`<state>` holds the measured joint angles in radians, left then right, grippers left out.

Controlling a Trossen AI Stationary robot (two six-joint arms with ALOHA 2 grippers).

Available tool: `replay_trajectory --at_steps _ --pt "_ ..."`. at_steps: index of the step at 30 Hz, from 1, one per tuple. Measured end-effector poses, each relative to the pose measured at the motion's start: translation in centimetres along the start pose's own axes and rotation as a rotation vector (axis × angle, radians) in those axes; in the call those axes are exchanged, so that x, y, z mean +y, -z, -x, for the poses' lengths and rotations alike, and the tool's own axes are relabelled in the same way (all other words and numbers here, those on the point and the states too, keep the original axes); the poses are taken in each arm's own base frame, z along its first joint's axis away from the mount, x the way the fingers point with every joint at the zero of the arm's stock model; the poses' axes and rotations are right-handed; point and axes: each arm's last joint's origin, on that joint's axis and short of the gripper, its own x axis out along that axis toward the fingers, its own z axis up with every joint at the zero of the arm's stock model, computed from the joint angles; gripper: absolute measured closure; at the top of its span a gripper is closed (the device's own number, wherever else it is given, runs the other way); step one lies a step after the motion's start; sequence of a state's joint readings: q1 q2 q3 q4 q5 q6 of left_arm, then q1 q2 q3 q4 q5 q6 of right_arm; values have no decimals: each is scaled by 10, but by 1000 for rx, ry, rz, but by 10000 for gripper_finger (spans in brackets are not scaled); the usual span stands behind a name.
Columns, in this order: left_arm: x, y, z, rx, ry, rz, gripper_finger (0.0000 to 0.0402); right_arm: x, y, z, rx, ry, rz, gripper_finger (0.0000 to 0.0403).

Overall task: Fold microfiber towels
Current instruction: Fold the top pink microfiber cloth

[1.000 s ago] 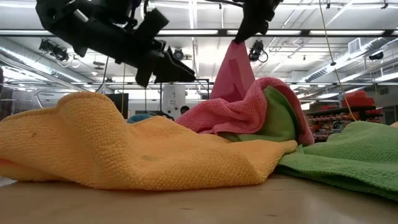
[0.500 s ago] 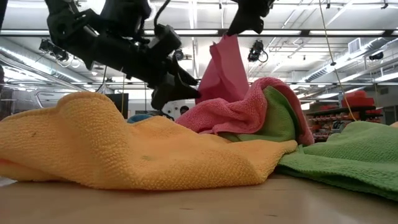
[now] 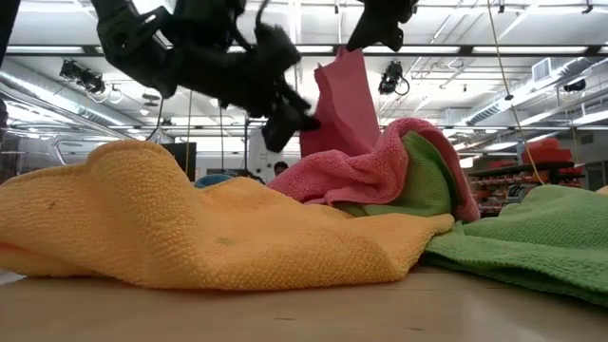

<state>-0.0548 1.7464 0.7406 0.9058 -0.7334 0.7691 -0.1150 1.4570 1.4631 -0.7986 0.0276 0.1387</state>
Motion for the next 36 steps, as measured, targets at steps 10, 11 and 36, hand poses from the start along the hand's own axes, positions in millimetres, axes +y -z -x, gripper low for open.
replay_trajectory --at_steps 10,11,36 --pt "-2 -10 8 -56 23 -10 230 0 3 2 26 2 -7 402" --pt "-2 -10 8 -61 28 -4 234 0 3 2 25 1 -7 402" --pt "4 -16 16 -176 285 120 394 -3 16 4 167 27 200 402"
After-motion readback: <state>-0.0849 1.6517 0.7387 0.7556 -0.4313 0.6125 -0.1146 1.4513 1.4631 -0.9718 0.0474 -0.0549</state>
